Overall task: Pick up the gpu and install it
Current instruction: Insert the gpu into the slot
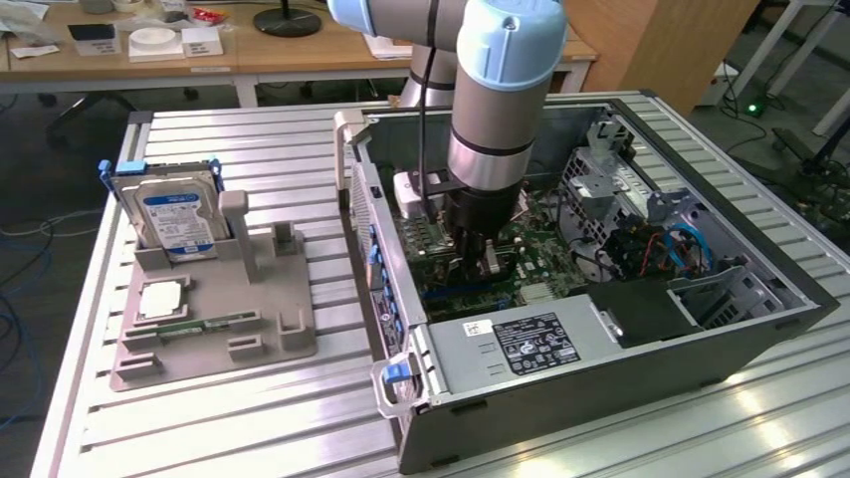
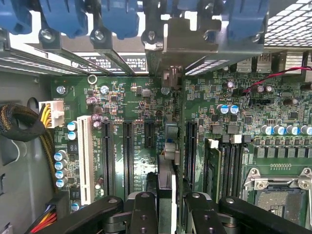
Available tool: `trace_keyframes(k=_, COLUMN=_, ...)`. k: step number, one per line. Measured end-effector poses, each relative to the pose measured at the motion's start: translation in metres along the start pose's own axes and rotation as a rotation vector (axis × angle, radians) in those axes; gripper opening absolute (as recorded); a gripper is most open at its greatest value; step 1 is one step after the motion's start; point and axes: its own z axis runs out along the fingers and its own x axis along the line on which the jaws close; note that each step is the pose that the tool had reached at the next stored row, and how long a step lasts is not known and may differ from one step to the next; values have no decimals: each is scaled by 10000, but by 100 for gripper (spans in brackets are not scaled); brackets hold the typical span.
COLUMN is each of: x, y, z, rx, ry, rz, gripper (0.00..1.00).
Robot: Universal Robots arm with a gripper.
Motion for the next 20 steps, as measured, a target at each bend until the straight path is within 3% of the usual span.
trace_keyframes(k=20, x=1, y=21, z=17, rx=0, ry=2, rz=-1, gripper=27)
